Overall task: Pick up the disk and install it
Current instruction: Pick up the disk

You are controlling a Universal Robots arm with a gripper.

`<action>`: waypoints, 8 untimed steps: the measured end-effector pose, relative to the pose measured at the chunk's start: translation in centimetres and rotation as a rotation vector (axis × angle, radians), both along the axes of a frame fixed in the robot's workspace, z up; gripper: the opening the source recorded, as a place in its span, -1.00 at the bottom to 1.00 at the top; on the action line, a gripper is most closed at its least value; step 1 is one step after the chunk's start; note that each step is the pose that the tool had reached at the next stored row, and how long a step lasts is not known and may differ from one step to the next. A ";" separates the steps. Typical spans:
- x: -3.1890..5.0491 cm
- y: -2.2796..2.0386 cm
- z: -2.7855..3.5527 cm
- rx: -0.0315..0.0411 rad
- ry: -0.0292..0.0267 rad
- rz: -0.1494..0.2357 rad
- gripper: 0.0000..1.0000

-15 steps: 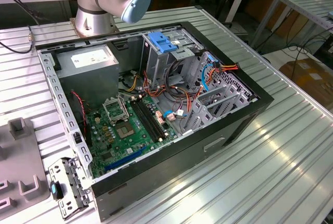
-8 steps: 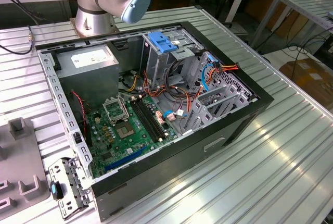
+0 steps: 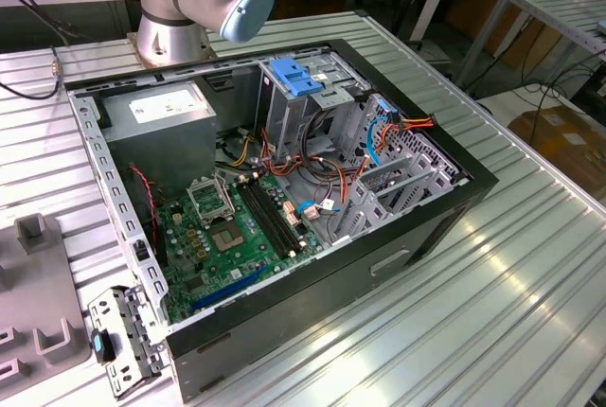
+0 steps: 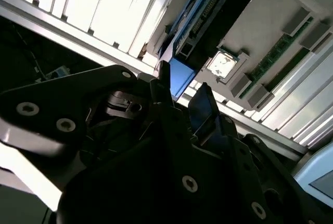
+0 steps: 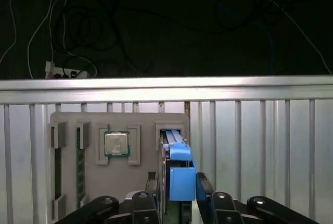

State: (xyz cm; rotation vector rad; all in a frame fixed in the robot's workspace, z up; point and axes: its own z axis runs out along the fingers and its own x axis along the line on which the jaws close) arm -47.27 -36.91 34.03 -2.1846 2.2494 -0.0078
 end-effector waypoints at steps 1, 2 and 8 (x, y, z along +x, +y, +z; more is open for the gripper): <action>0.04 -0.01 -0.06 0.0000 0.0018 -0.008 -0.16; 0.08 -0.01 -0.09 -0.0001 0.0036 -0.012 -0.16; 0.12 0.01 -0.65 -0.0002 0.0284 -0.026 -0.01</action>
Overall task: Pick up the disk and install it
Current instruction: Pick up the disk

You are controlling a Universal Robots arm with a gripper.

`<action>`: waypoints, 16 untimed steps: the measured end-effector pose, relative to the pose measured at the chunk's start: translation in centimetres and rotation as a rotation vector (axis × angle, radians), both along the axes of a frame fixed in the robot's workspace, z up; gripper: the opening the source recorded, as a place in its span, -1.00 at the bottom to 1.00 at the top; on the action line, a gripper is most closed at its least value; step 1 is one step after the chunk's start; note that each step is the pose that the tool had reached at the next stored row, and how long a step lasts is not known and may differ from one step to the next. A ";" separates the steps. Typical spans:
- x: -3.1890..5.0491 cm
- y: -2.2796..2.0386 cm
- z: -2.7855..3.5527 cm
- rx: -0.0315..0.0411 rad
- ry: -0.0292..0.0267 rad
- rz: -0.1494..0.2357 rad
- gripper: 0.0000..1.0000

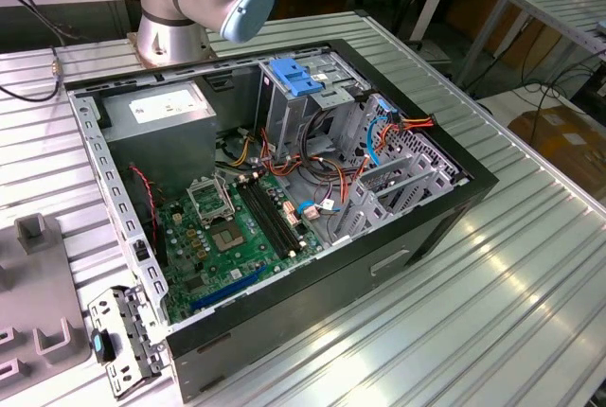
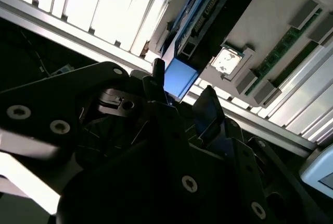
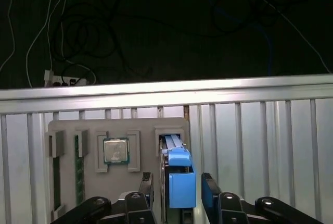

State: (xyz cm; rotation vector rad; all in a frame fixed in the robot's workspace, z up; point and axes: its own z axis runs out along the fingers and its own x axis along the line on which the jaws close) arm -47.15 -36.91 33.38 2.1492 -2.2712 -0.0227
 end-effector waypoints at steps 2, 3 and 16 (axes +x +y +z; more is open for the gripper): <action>0.04 0.00 -0.24 0.0008 0.0042 0.000 -0.01; 0.09 -0.01 -0.40 0.0022 0.0044 0.000 -0.01; 0.32 0.00 -2.80 0.0041 0.0045 0.000 -0.01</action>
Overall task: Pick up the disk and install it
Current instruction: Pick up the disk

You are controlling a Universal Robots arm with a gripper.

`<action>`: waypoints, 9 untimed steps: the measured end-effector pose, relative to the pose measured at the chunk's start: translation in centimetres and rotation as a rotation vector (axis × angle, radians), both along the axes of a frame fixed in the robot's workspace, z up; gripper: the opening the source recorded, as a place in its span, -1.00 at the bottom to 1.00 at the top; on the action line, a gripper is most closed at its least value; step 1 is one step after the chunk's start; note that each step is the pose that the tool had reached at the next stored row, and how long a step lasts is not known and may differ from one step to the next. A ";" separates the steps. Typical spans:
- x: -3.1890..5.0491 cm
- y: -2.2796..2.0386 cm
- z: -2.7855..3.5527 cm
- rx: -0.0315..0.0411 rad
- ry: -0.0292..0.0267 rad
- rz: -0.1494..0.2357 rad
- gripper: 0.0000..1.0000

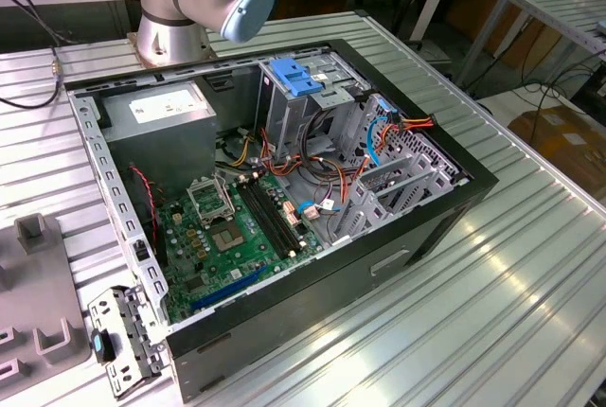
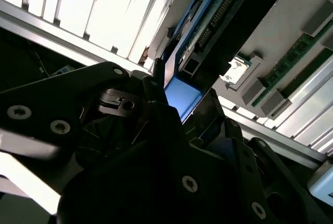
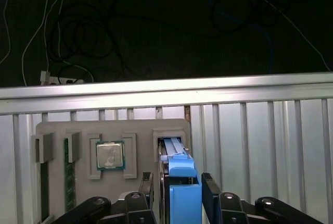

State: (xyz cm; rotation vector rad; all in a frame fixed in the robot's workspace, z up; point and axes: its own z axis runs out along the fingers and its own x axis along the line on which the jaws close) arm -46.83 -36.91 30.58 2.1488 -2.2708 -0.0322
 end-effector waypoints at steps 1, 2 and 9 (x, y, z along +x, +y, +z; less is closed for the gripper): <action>0.00 0.00 -0.20 0.0000 -0.0001 0.000 -0.01; 0.00 0.00 -0.49 0.0001 -0.0002 0.000 -0.01; 0.00 0.00 -0.81 0.0003 0.0002 0.000 -0.01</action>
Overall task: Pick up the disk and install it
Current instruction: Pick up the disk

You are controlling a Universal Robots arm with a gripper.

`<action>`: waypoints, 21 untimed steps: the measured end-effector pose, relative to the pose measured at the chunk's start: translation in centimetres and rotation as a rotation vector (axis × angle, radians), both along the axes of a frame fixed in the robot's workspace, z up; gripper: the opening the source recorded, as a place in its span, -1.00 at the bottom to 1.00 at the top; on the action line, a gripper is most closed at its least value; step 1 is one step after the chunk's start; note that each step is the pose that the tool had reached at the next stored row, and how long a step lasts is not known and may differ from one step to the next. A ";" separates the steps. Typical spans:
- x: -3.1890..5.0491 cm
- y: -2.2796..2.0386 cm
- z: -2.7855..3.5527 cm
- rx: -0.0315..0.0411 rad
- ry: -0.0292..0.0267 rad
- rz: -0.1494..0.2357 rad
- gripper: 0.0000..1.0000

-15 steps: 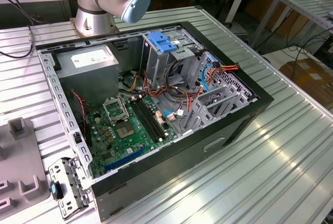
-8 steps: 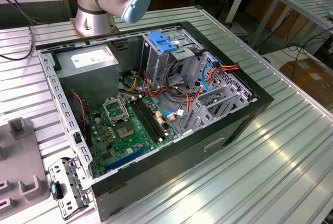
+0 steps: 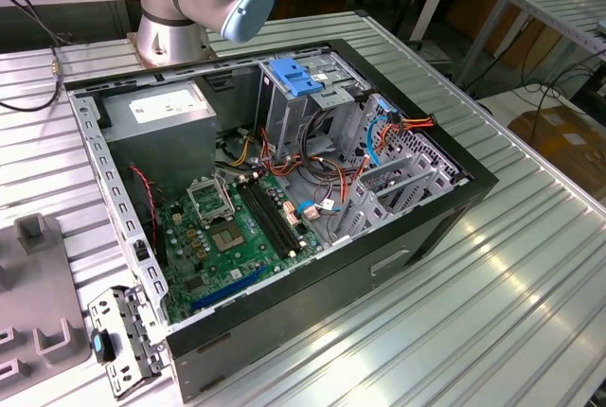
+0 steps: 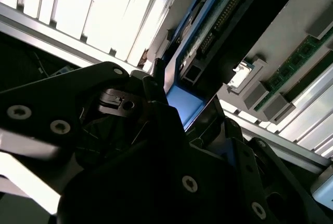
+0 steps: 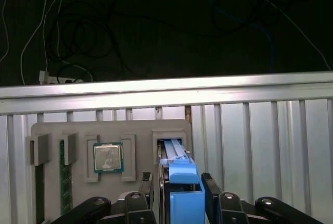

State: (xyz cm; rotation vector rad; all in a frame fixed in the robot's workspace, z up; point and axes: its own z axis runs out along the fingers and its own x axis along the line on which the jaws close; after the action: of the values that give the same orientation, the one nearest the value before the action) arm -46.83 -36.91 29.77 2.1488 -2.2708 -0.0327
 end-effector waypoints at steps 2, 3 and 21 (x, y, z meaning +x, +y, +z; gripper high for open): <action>0.00 0.00 -0.06 0.0002 -0.0003 0.001 -0.01; 0.00 0.00 -0.13 0.0004 -0.0006 0.002 -0.01; 0.00 0.00 -0.22 -0.0001 -0.0010 0.025 -0.18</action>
State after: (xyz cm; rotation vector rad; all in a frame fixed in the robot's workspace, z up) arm -46.84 -36.91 29.55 2.1773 -2.2441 -0.0312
